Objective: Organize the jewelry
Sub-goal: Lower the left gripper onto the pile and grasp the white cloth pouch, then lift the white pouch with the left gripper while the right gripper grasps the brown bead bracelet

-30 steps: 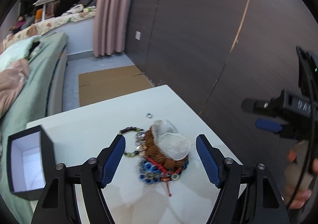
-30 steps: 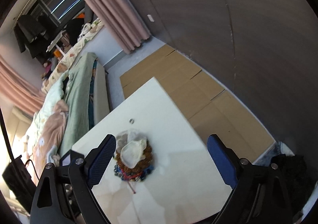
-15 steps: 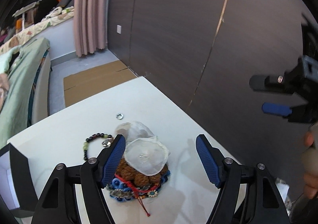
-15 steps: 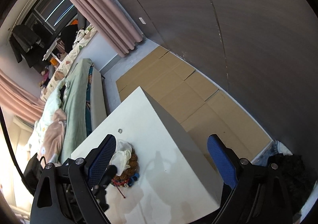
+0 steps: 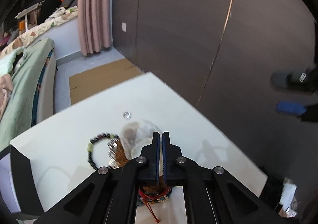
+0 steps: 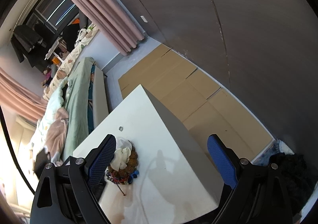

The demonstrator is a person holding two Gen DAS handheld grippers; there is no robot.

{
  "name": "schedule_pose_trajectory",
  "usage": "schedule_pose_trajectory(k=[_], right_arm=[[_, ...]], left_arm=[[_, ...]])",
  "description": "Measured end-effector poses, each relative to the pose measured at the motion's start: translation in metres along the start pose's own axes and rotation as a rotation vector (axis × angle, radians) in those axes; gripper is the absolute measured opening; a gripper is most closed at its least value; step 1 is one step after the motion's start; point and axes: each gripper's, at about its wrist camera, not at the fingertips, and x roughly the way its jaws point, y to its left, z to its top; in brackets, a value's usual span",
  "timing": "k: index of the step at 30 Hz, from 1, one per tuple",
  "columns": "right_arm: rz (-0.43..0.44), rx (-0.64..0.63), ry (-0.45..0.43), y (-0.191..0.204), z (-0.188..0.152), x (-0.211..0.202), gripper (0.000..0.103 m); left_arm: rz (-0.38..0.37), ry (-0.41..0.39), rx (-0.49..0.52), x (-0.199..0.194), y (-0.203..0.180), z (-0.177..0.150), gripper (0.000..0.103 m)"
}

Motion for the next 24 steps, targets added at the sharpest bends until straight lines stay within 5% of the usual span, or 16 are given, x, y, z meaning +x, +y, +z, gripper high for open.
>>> schedule_pose_trajectory(k=[22,24], right_arm=[[0.047,-0.108,0.164,0.066,-0.031,0.064,0.094],[0.077,-0.122,0.189,0.075,-0.036,0.071,0.085]], left_arm=[[-0.058,-0.186,-0.192,-0.087,0.068,0.018,0.000],[-0.052,-0.196,-0.206,-0.094,0.074,0.018,0.001]])
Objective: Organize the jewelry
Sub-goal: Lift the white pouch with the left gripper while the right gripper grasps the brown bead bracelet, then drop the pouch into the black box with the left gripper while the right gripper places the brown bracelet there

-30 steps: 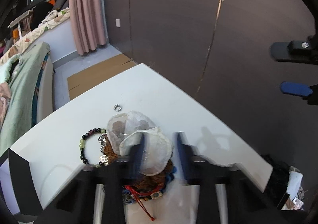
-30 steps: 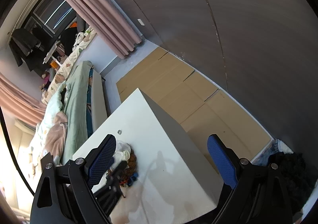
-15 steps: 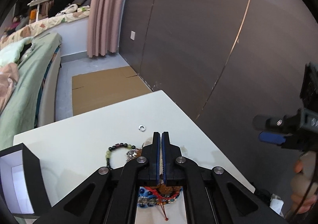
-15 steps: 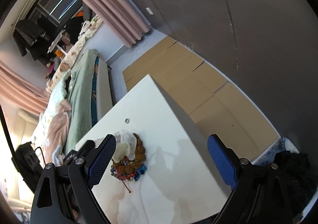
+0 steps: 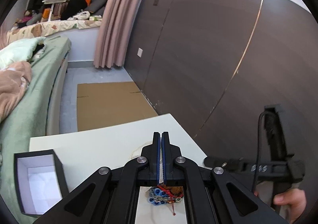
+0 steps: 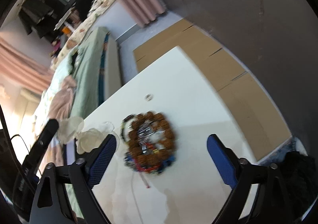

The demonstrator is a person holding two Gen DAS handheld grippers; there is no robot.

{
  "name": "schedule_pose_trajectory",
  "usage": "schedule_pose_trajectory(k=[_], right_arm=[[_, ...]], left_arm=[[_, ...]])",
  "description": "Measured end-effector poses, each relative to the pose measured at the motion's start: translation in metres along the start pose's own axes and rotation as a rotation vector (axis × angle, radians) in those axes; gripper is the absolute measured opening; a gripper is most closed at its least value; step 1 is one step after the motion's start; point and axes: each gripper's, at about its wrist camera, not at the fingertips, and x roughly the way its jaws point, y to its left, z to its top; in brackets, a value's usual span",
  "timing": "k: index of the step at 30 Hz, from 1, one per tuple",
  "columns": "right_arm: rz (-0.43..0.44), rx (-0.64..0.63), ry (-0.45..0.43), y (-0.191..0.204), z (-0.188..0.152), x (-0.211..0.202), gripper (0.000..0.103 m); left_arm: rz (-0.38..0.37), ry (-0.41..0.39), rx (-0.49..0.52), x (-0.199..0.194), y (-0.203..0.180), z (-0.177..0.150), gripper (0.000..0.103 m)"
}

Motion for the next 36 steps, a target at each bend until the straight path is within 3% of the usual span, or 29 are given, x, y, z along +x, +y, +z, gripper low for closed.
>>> schedule_pose_trajectory(k=[1,3,5,7,15,19,20,23,36], right_arm=[[0.022,-0.011,0.023,0.006,-0.002,0.007,0.075],[0.038,-0.027,0.053,0.015,-0.005,0.018,0.068],[0.039,-0.048,0.080,0.024,-0.008,0.029,0.054],[0.044,-0.055,0.110,0.031,-0.010,0.040,0.049],[0.013,-0.080,0.157,0.048,-0.016,0.071,0.048],[-0.034,-0.115,0.177,0.057,-0.018,0.086,0.035],[-0.047,-0.118,0.177,0.059,-0.017,0.088,0.026],[-0.051,-0.108,0.159,0.056,-0.017,0.085,0.022],[0.211,0.059,-0.019,0.033,0.001,0.038,0.021]], left_arm=[[0.003,-0.004,-0.006,-0.002,0.003,0.001,0.001],[0.015,-0.014,-0.020,-0.008,0.011,0.002,0.000],[0.029,-0.018,-0.036,-0.011,0.020,0.003,0.001],[0.036,-0.022,-0.054,-0.015,0.028,0.005,0.000],[0.057,-0.056,-0.102,-0.037,0.054,0.010,0.001],[0.066,-0.069,-0.122,-0.047,0.066,0.011,0.001],[0.070,-0.072,-0.128,-0.050,0.069,0.011,0.001],[0.082,-0.082,-0.144,-0.057,0.079,0.012,0.001],[0.157,-0.120,-0.228,-0.086,0.126,0.014,0.001]])
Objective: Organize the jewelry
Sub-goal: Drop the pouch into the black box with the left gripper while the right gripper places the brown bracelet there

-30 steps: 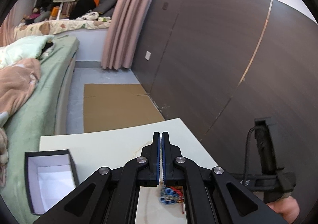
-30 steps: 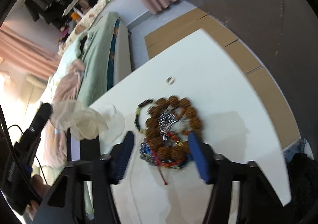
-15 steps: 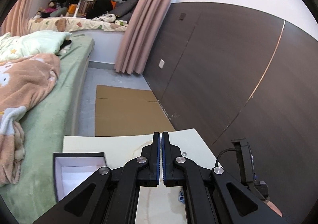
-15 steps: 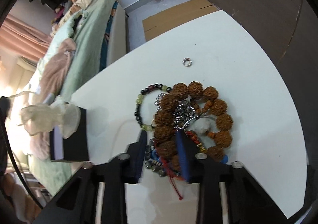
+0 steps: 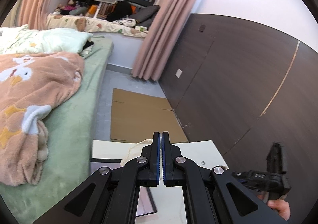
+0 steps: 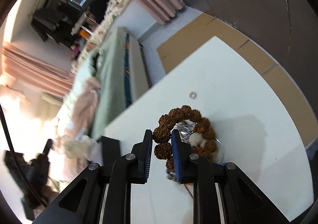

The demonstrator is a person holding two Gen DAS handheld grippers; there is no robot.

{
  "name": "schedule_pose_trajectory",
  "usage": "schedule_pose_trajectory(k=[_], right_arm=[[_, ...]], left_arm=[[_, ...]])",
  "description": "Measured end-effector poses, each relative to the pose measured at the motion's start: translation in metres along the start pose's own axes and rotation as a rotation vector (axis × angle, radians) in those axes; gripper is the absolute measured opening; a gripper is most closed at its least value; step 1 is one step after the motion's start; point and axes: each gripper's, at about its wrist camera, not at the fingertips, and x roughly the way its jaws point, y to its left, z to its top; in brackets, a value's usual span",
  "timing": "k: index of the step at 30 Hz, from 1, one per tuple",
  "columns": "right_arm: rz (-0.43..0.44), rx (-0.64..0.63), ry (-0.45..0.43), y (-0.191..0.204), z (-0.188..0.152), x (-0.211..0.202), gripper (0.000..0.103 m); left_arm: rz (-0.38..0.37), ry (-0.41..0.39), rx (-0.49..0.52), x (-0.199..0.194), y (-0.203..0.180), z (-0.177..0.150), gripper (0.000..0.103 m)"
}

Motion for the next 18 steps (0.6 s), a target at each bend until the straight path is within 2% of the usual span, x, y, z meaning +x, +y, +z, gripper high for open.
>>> schedule_pose_trajectory(k=[6,10,13,14,15,17,18], right_arm=[[0.164,0.015,-0.029,0.009,-0.001,-0.006,0.021],[0.251,0.013,-0.016,0.022,-0.004,-0.001,0.021],[0.294,0.004,-0.004,0.036,-0.007,0.005,0.021],[0.308,-0.005,0.000,0.042,-0.008,0.008,0.021],[0.317,-0.011,0.003,0.045,-0.009,0.008,0.021],[0.324,-0.049,0.017,0.061,-0.012,0.014,0.021],[0.327,-0.062,0.023,0.067,-0.013,0.016,0.021]], left_arm=[[0.046,0.069,-0.020,0.012,0.009,-0.004,0.001],[0.039,0.189,-0.090,0.033,0.023,-0.010,0.002],[0.064,0.183,-0.113,0.033,0.030,-0.011,0.006],[0.064,0.172,-0.116,0.030,0.031,-0.010,0.016],[0.069,0.164,-0.117,0.028,0.032,-0.010,0.051],[0.078,0.151,-0.127,0.023,0.033,-0.010,0.101],[0.078,0.132,-0.138,0.019,0.036,-0.010,0.103]])
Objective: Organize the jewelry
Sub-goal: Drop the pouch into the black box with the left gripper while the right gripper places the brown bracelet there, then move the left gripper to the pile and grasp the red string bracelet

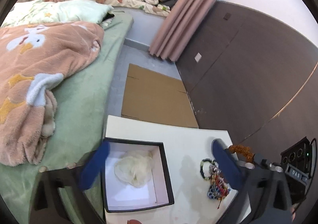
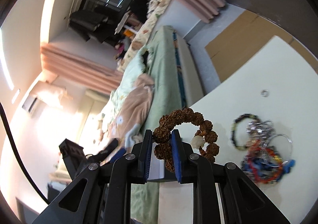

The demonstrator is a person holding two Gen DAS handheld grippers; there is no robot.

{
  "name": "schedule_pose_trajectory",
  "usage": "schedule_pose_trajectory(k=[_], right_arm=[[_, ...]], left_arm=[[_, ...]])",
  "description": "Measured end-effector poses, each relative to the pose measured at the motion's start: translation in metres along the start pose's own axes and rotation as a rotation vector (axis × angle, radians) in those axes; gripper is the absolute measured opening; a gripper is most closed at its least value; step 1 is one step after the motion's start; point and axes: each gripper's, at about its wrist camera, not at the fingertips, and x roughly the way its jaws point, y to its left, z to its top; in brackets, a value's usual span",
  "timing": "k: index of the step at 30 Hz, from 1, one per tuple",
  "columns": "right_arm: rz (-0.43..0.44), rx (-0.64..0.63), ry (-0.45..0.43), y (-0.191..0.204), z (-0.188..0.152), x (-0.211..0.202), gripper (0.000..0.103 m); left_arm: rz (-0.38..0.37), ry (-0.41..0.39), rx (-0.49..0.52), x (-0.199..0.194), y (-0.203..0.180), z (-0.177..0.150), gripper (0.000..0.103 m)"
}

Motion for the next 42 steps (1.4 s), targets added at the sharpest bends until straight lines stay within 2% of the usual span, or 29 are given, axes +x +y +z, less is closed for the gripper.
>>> schedule_pose_trajectory(k=[3,14,16,18,19,20,22,23,26,30,32,42], right_arm=[[0.016,-0.032,0.038,0.018,-0.003,0.018,0.021],[0.090,-0.128,0.156,0.071,-0.017,0.078,0.021],[0.061,-0.167,0.191,0.078,-0.023,0.093,0.021],[0.041,-0.168,0.247,0.074,-0.026,0.110,0.026],[0.053,-0.153,0.268,0.067,-0.028,0.112,0.039],[0.051,-0.143,0.274,0.063,-0.028,0.112,0.057],[0.011,-0.152,0.250,0.058,-0.024,0.102,0.077],[0.009,-0.157,0.241,0.058,-0.023,0.098,0.083],[0.008,-0.151,0.206,0.050,-0.014,0.079,0.083],[-0.039,-0.153,0.150,0.038,-0.004,0.051,0.085],[-0.071,-0.160,0.136,0.035,-0.001,0.040,0.094],[-0.231,-0.166,0.122,0.008,0.016,-0.013,0.094]], left_arm=[[-0.001,-0.007,-0.015,-0.003,0.004,0.003,0.103],[0.084,-0.059,-0.049,-0.023,0.035,0.012,0.103],[0.087,-0.070,-0.056,-0.027,0.040,0.013,0.103],[0.084,-0.070,-0.063,-0.028,0.043,0.014,0.103],[0.080,-0.069,-0.070,-0.029,0.045,0.014,0.103],[0.075,-0.071,-0.078,-0.030,0.046,0.014,0.103],[0.059,-0.077,-0.083,-0.030,0.045,0.014,0.103],[0.051,-0.081,-0.081,-0.031,0.043,0.014,0.103],[0.041,-0.099,-0.060,-0.032,0.034,0.012,0.103],[0.022,-0.095,-0.042,-0.027,0.020,0.010,0.103],[0.010,-0.093,-0.036,-0.024,0.014,0.008,0.103],[0.013,-0.042,0.095,-0.007,-0.035,-0.008,0.103]])
